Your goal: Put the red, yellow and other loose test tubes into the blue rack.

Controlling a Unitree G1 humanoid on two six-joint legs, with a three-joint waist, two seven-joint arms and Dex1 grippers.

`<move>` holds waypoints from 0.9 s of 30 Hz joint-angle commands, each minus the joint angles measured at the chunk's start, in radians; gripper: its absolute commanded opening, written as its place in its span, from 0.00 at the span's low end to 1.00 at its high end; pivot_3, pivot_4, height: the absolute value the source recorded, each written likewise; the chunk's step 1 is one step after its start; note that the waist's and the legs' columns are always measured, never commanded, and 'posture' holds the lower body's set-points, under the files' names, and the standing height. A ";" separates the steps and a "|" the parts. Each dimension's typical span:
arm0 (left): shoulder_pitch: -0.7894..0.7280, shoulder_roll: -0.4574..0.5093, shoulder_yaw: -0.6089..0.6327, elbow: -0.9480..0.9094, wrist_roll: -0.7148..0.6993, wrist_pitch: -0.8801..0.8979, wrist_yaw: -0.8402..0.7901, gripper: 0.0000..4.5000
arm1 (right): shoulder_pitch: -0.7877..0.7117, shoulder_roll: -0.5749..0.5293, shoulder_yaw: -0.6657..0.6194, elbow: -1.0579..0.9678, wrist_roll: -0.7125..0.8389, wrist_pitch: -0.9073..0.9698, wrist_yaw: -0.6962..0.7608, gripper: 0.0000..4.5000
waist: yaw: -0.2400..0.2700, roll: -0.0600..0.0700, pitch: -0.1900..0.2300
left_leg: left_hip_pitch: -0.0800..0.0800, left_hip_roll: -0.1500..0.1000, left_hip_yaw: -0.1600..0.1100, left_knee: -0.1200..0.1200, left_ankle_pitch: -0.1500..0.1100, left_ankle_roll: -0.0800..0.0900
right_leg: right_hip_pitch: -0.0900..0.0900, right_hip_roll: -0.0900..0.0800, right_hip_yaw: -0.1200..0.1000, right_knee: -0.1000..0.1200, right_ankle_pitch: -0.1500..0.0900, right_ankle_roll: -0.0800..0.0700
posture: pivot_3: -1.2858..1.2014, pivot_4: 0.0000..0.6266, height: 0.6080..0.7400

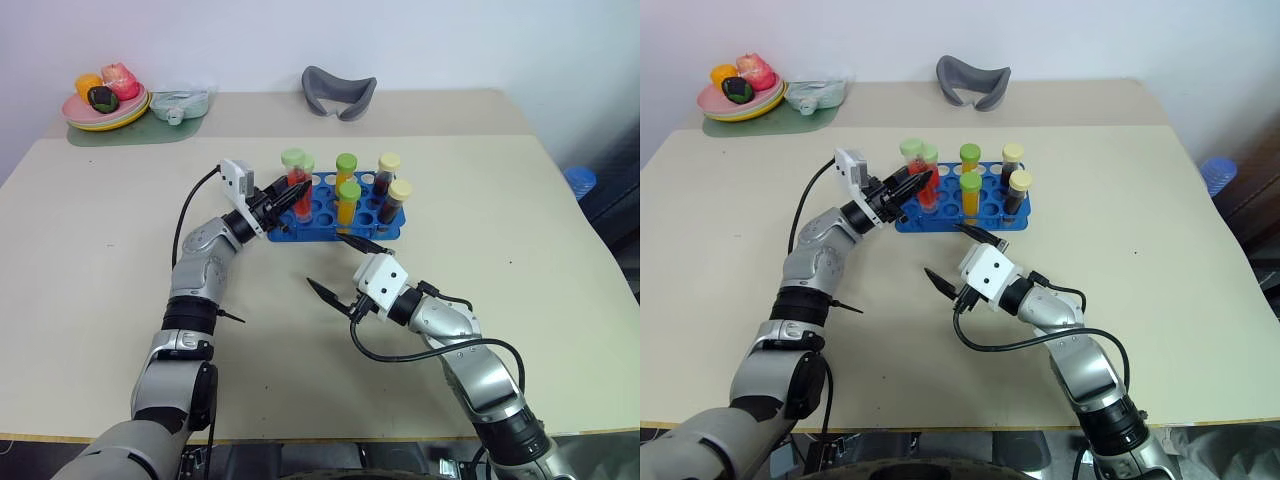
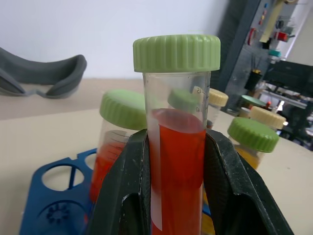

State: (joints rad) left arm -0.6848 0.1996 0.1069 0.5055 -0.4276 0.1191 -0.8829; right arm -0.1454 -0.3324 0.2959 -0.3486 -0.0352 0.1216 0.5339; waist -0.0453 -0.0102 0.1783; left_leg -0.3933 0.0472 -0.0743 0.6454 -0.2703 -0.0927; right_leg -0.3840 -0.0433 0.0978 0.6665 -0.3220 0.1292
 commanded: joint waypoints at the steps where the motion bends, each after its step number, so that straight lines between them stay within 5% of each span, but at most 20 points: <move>1: 0.022 0.001 -0.022 -0.001 0.014 0.026 -0.009 0.24 | -0.011 0.012 -0.001 -0.019 0.001 -0.025 -0.007 1.00 | 0.001 0.000 0.000 | 0.000 0.000 0.000 0.000 0.000 0.000 | 0.000 0.000 0.000 0.000 0.000 0.000 | 0.52 0.24 1.00; 13: 0.022 0.009 -0.088 0.051 0.150 -0.237 -0.026 0.24 | -0.015 0.013 -0.005 -0.012 0.005 -0.027 -0.006 1.00 | 0.001 0.000 0.000 | 0.000 0.000 0.000 -0.001 0.000 0.000 | 0.000 0.000 0.000 -0.001 0.000 0.000 | 0.52 0.24 1.00; 24: 0.026 -0.001 -0.080 0.076 0.147 -0.269 -0.014 0.24 | -0.023 0.005 -0.011 -0.008 0.010 -0.030 0.005 1.00 | 0.001 0.000 0.000 | 0.000 0.000 0.000 -0.001 0.000 0.001 | 0.000 0.000 0.000 -0.001 0.000 0.000 | 0.52 0.24 1.00; 27: 0.023 -0.006 -0.073 0.074 0.137 -0.261 -0.009 0.50 | -0.026 0.002 -0.013 -0.005 0.013 -0.030 0.008 1.00 | 0.001 0.000 0.000 | 0.000 0.000 0.000 -0.001 0.000 0.001 | 0.000 0.000 0.000 -0.001 0.000 0.000 | 0.52 0.24 1.00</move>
State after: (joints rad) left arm -0.6622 0.1968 0.0316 0.5897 -0.2855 -0.1385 -0.8922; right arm -0.1595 -0.3330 0.2940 -0.3442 -0.0335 0.1183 0.5384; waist -0.0438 -0.0104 0.1784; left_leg -0.3933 0.0472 -0.0742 0.6441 -0.2706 -0.0921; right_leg -0.3841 -0.0434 0.0977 0.6651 -0.3220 0.1292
